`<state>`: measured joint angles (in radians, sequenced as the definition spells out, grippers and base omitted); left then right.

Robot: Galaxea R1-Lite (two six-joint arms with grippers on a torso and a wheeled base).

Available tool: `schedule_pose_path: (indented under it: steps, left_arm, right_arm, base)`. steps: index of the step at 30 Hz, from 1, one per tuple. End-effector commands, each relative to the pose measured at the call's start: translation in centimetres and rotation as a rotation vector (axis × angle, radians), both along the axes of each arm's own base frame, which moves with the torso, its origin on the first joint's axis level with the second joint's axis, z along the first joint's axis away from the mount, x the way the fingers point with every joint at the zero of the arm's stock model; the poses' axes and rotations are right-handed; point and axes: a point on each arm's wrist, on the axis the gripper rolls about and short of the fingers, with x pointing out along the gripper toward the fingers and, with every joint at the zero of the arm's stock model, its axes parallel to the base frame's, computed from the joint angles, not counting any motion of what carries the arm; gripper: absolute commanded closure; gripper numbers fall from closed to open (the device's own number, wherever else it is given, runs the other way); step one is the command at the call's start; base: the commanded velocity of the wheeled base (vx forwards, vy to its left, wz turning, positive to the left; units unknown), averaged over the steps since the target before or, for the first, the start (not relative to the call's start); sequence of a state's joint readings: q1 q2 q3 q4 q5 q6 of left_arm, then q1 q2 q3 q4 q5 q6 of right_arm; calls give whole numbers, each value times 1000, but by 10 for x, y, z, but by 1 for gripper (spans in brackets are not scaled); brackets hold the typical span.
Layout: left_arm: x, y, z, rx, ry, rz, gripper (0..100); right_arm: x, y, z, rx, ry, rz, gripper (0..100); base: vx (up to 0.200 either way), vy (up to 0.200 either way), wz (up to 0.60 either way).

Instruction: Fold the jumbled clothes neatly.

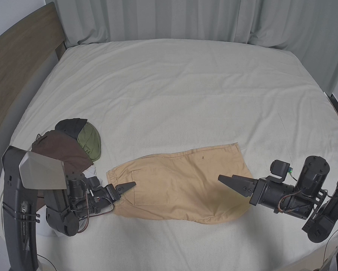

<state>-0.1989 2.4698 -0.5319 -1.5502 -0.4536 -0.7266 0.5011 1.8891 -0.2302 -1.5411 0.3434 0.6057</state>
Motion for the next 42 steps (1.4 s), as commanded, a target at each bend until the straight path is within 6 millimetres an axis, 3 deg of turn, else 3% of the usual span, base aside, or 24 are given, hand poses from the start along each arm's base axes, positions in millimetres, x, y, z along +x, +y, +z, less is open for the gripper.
schedule_pose_path:
  steps: [1,6,7,21,28,32,39,42]
  left_arm:
    - [1,-1,1,0,-8,0,0]
    - [1,-1,1,4,-8,13,0]
    - [1,-1,0,5,-7,13,100]
    - [-1,0,9,4,-23,14,100]
    - [-7,4,28,-9,-53,9,100]
    - [-8,5,31,-14,-59,-2,100]
    - [-15,8,36,-18,-51,-14,100]
    - [-21,19,42,-41,-46,-50,100]
  right_arm:
    - [0,1,-1,-1,2,2,0]
    - [0,0,0,1,-2,-2,0]
    - [0,0,0,1,-2,-2,0]
    - [0,0,-2,-5,10,1,0]
    - [-3,-1,-19,-43,77,4,0]
    - [-13,-5,-28,-74,129,14,0]
    - [-13,-5,-38,-97,169,14,0]
    - [-12,-6,-38,-108,159,16,0]
  base:
    - [0,0,0]
    - [0,0,0]
    - [0,0,0]
    - [0,0,0]
    - [0,0,0]
    - [0,0,0]
    - [0,0,0]
    - [0,0,0]
